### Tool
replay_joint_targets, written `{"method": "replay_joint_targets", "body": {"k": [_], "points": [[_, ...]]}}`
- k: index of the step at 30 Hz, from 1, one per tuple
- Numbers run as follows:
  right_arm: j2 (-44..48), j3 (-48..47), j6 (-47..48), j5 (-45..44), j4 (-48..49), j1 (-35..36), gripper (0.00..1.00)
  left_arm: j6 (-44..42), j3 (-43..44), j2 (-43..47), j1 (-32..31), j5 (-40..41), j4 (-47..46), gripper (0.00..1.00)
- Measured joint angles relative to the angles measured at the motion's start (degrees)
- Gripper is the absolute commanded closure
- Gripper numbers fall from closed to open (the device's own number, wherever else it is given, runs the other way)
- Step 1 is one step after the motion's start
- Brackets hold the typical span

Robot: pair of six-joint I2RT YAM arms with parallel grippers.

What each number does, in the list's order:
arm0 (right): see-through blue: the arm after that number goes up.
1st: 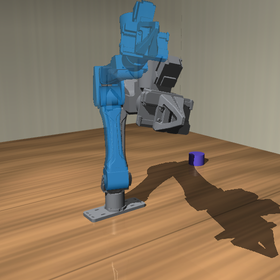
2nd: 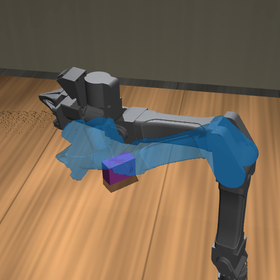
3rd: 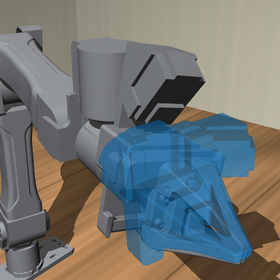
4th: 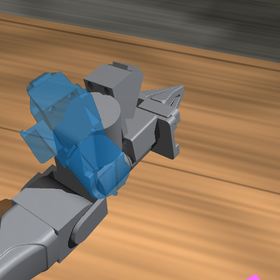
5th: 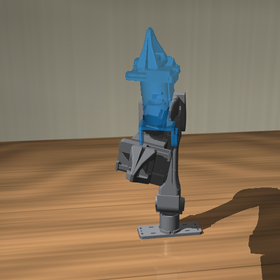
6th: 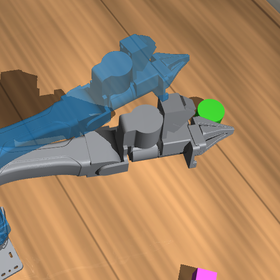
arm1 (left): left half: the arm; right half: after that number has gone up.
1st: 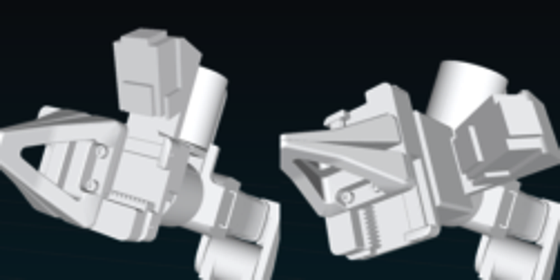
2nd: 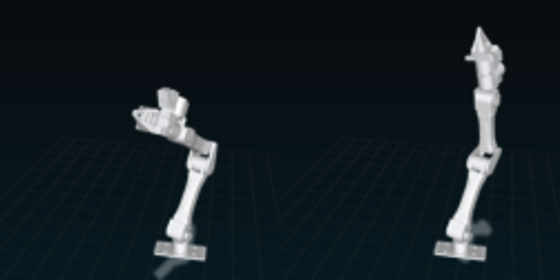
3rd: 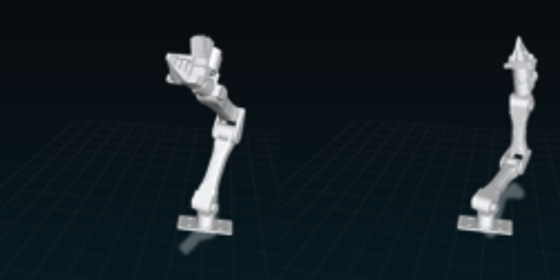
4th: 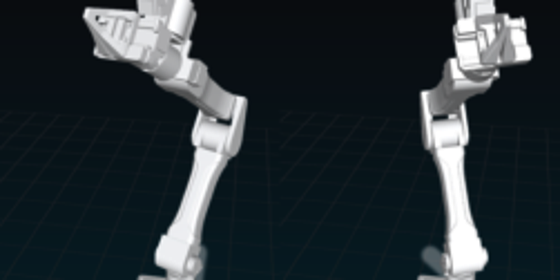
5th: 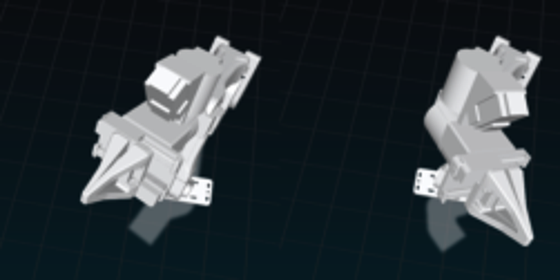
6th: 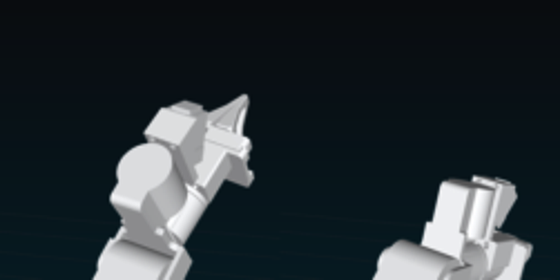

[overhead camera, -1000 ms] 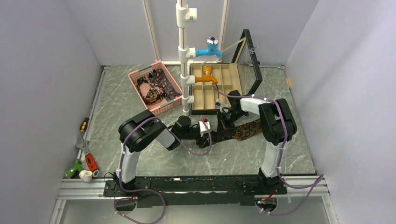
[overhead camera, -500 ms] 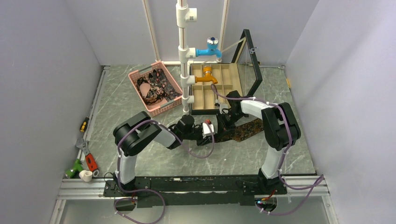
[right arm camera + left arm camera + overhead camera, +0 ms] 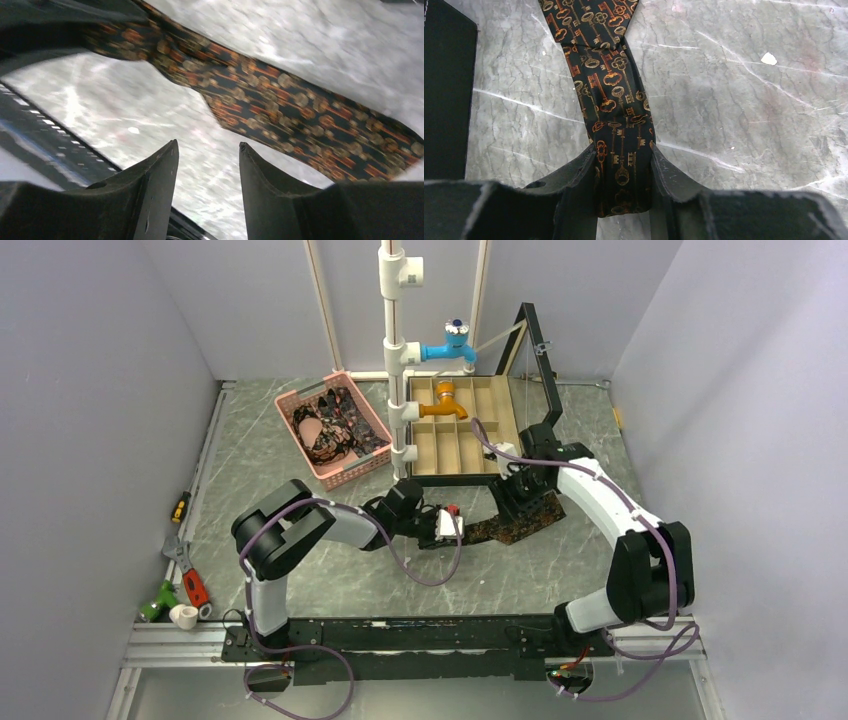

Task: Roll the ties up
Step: Roll the tie at the center of the board.

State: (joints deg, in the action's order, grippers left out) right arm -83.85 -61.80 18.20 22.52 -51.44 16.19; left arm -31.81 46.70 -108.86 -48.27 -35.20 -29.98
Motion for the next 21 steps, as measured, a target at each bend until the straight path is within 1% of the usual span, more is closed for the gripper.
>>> {"method": "replay_joint_targets", "body": {"k": [3, 5, 9, 10, 12, 14, 16, 18, 21], "points": [[1.3, 2.6, 3.7, -6.1, 0.7, -1.7, 0.58, -0.9, 0.3, 0.0, 0.0, -0.3, 0.8, 0.93], [1.1, 4.8, 5.3, -8.7, 1.8, -1.8, 0.59, -1.6, 0.5, 0.0, 0.0, -0.4, 1.2, 0.93], [0.4, 7.8, 6.8, -10.4, 4.2, -1.7, 0.59, -2.1, 0.7, 0.0, -0.1, -0.5, 1.8, 0.93], [0.1, 8.3, 6.9, -10.5, 5.1, -1.4, 0.57, -2.1, 0.8, 0.0, -0.1, -0.5, 1.8, 0.93], [-1.3, 8.7, 7.1, -10.6, 7.0, -1.0, 0.48, -2.1, 0.8, 0.1, -0.1, -0.5, 1.9, 0.93], [-3.3, 8.7, 7.3, -10.6, 9.1, -0.7, 0.42, -2.1, 0.8, 0.1, -0.1, -0.5, 2.0, 0.93], [-5.3, 8.7, 7.5, -10.6, 10.8, -0.3, 0.41, -2.1, 0.8, 0.1, -0.1, -0.5, 2.0, 0.93], [-6.9, 8.8, 7.8, -10.6, 11.9, 0.4, 0.45, -2.2, 0.8, 0.1, -0.1, -0.5, 2.1, 0.93], [-8.1, 8.9, 8.6, -11.7, 12.7, 1.0, 0.56, -2.5, 0.9, 0.2, -0.2, -0.4, 2.3, 0.93]]}}
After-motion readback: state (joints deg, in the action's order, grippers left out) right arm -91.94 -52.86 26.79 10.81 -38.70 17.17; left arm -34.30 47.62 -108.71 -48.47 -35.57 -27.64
